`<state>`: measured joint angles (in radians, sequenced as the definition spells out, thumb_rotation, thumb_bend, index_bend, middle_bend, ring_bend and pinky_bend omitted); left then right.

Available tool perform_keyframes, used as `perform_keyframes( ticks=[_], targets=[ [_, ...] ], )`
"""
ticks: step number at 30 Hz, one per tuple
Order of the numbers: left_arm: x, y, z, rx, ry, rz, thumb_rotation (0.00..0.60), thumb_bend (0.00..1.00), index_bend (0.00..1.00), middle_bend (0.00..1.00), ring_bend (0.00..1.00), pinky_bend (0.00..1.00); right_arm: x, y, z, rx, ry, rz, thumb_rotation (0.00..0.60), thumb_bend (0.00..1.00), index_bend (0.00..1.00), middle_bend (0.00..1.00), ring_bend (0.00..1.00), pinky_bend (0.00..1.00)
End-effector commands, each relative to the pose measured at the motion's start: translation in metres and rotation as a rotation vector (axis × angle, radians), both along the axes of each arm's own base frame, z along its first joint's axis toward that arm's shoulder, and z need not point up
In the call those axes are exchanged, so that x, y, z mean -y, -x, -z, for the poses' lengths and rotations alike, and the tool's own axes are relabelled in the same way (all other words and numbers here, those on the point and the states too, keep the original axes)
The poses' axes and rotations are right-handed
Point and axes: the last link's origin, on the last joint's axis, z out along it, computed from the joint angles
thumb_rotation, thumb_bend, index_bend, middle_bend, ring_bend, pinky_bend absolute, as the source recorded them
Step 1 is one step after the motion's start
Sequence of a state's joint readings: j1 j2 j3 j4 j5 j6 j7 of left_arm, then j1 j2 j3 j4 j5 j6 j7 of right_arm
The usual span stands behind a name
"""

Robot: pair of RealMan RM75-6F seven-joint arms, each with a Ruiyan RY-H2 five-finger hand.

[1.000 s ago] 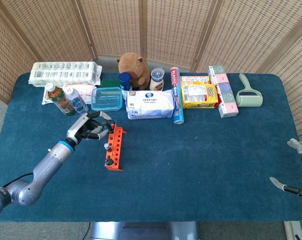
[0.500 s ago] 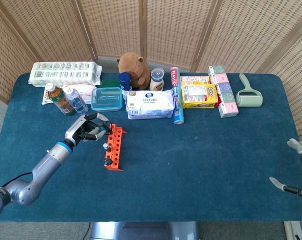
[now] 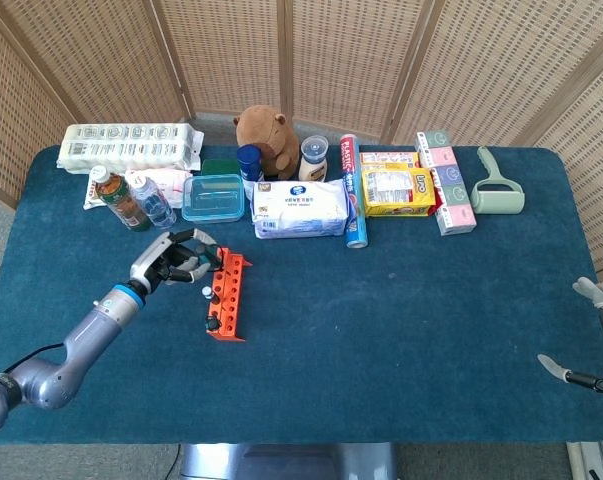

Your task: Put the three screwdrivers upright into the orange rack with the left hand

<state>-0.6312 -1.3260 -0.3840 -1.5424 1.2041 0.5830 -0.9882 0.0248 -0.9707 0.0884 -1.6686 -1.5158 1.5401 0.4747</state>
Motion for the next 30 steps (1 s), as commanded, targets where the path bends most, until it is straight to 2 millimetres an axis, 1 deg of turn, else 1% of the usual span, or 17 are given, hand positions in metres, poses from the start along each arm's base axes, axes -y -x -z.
perform_keyframes(
  ticks=[1, 8, 14, 25, 30],
  targets=[
    [0.0001, -0.0007, 0.0011, -0.001, 0.002, 0.003, 0.600, 0.47, 0.58, 0.94, 0.98, 0.95, 0.0000, 0.0000, 0.0001, 0.000, 0.000, 0.000, 0.599, 0.04, 0.07, 0.17, 0.09, 0.02],
    [0.0000, -0.0025, 0.0016, -0.004, 0.001, 0.010, 0.600, 0.47, 0.58, 0.94, 0.98, 0.95, 0.0001, 0.0002, -0.0004, 0.002, 0.000, 0.000, 0.600, 0.04, 0.07, 0.17, 0.09, 0.02],
    [0.0012, 0.0019, 0.0028, -0.020, 0.005, 0.007, 0.600, 0.46, 0.57, 0.94, 0.98, 0.95, -0.0005, 0.0001, -0.0009, 0.004, 0.001, -0.002, 0.600, 0.04, 0.07, 0.17, 0.09, 0.02],
    [0.0010, 0.0039, 0.0007, -0.036, -0.005, 0.025, 0.600, 0.32, 0.44, 0.93, 0.98, 0.95, -0.0004, -0.0001, -0.0005, 0.003, -0.001, -0.003, 0.600, 0.04, 0.07, 0.17, 0.09, 0.02],
    [0.0005, 0.0062, 0.0011, -0.051, -0.009, 0.026, 0.600, 0.30, 0.40, 0.93, 0.98, 0.95, -0.0006, -0.0001, -0.0009, 0.003, 0.000, -0.003, 0.600, 0.04, 0.07, 0.17, 0.09, 0.02]
  ],
)
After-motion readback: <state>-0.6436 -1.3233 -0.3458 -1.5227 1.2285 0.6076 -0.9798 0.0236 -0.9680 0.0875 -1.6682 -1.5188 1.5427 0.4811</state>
